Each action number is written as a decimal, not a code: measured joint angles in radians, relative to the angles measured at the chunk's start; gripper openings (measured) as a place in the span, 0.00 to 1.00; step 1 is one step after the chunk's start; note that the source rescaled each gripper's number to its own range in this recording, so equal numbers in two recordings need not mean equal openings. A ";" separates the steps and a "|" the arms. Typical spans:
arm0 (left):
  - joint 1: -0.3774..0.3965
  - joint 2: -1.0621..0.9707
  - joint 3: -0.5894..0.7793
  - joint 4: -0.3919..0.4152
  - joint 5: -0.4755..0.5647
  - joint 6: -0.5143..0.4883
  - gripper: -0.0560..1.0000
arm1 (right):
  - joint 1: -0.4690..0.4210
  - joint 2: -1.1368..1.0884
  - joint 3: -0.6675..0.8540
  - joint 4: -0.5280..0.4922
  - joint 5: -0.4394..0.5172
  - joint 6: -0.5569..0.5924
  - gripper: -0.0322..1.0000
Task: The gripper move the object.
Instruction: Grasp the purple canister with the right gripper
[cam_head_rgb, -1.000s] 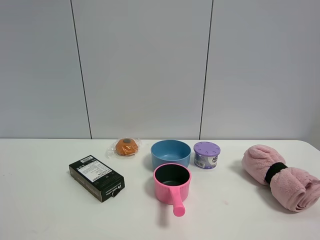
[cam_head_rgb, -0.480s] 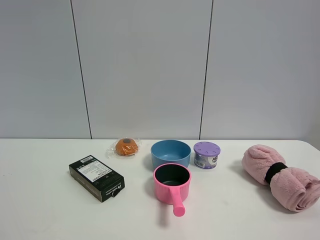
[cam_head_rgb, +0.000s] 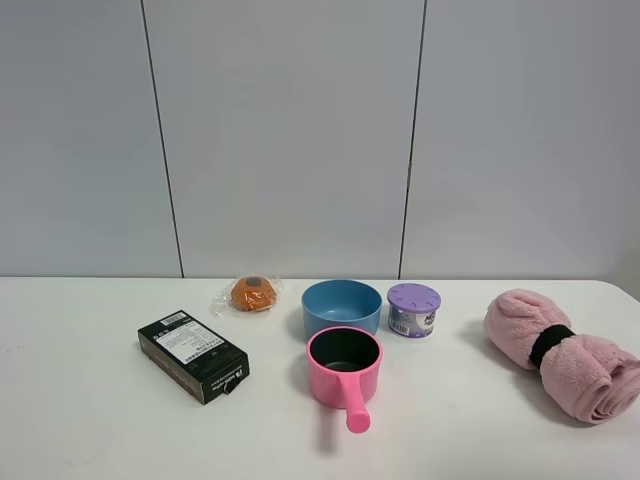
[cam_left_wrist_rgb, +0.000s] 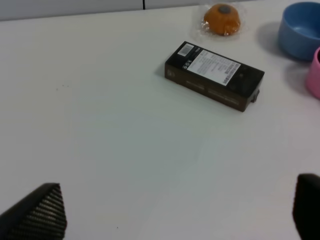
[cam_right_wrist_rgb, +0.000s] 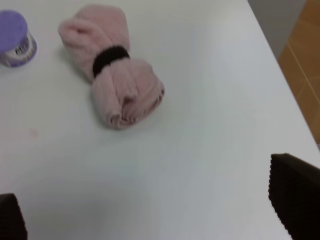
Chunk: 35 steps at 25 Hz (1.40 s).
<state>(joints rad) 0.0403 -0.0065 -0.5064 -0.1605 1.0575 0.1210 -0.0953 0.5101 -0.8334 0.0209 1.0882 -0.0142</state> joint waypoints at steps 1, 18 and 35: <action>0.000 0.000 0.000 0.000 0.000 0.000 1.00 | 0.000 0.047 -0.055 0.000 0.024 0.000 1.00; 0.000 0.000 0.000 0.000 0.000 0.000 1.00 | 0.001 0.795 -0.334 -0.035 -0.036 -0.032 1.00; 0.000 0.000 0.000 0.000 0.000 0.000 1.00 | 0.326 1.350 -0.775 -0.070 -0.108 -0.185 1.00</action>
<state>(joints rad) 0.0403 -0.0065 -0.5064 -0.1605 1.0575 0.1205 0.2303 1.8603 -1.6083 -0.0488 0.9805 -0.1988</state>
